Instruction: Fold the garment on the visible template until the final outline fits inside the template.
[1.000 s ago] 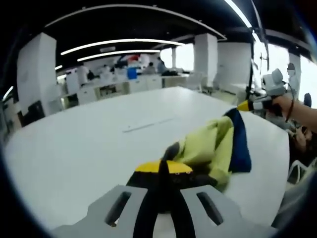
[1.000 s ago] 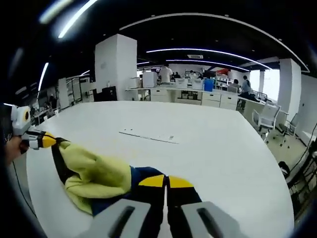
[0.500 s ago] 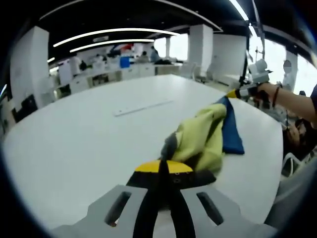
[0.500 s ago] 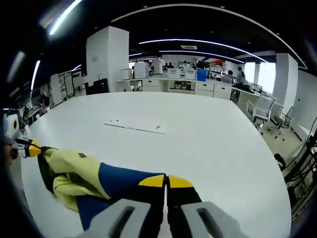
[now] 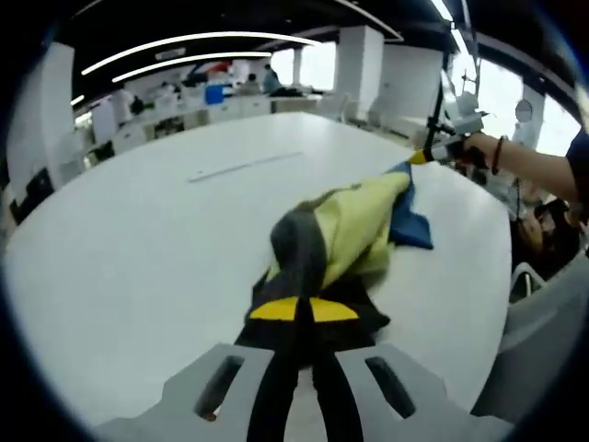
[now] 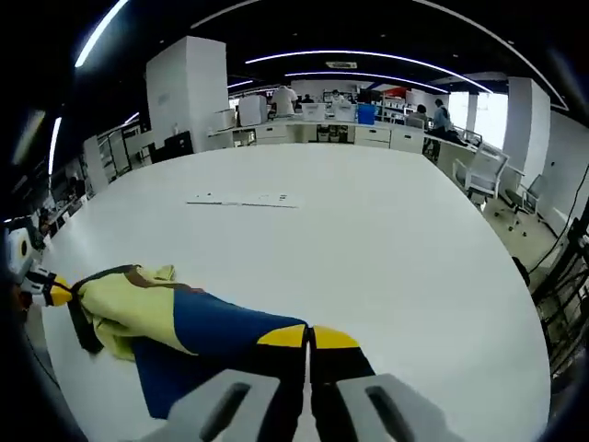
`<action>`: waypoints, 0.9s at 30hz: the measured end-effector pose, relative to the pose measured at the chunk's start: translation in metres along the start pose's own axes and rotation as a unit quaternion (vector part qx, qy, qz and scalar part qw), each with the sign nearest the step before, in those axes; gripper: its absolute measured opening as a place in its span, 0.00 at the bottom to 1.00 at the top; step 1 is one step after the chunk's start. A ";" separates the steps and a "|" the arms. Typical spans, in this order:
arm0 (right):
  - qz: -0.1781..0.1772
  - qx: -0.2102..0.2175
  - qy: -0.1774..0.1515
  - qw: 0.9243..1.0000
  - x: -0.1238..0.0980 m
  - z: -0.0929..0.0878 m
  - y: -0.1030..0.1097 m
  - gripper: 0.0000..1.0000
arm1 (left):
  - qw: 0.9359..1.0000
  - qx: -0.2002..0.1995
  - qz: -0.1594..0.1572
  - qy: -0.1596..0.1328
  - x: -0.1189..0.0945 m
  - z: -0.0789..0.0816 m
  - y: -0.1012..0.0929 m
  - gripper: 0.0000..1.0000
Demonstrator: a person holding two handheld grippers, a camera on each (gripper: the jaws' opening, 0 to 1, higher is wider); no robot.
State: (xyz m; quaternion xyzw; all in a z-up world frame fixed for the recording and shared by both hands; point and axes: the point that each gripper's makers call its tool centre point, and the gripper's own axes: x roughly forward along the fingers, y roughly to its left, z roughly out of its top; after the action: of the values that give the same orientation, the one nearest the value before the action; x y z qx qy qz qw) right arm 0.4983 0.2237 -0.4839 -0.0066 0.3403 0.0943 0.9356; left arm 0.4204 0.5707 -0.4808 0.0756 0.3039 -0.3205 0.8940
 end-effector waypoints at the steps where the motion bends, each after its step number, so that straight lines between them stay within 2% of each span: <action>1: -0.001 0.001 0.002 1.000 0.000 -0.003 -0.001 0.00 | 1.000 0.001 -0.001 0.001 0.000 -0.001 -0.001 0.00; 7: -0.007 0.016 0.027 0.999 0.000 -0.030 -0.006 0.00 | 1.000 0.018 -0.008 0.019 0.005 -0.012 -0.011 0.00; 13: -0.012 0.028 0.044 0.999 0.002 -0.048 -0.010 0.00 | 0.999 0.019 -0.012 0.033 0.008 -0.019 -0.013 0.00; 20: -0.009 0.024 0.057 0.998 0.004 -0.057 -0.006 0.00 | 0.999 0.024 -0.008 0.042 0.011 -0.024 -0.014 0.00; 22: -0.008 0.026 0.058 0.998 0.004 -0.058 -0.005 0.00 | 0.998 0.042 -0.008 0.045 0.011 -0.027 -0.015 0.00; 24: -0.006 0.035 0.054 0.998 0.003 -0.056 -0.004 0.00 | 0.997 0.047 -0.007 0.053 0.011 -0.030 -0.015 0.02; 27: -0.002 0.041 0.041 0.998 0.000 -0.047 -0.003 0.00 | 0.998 0.050 -0.009 0.048 0.009 -0.029 -0.015 0.04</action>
State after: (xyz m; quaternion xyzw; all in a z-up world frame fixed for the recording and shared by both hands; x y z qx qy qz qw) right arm 0.4687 0.2169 -0.5202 0.0271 0.3823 0.0779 0.9203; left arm 0.4022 0.5635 -0.5085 0.1321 0.3308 -0.3395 0.8706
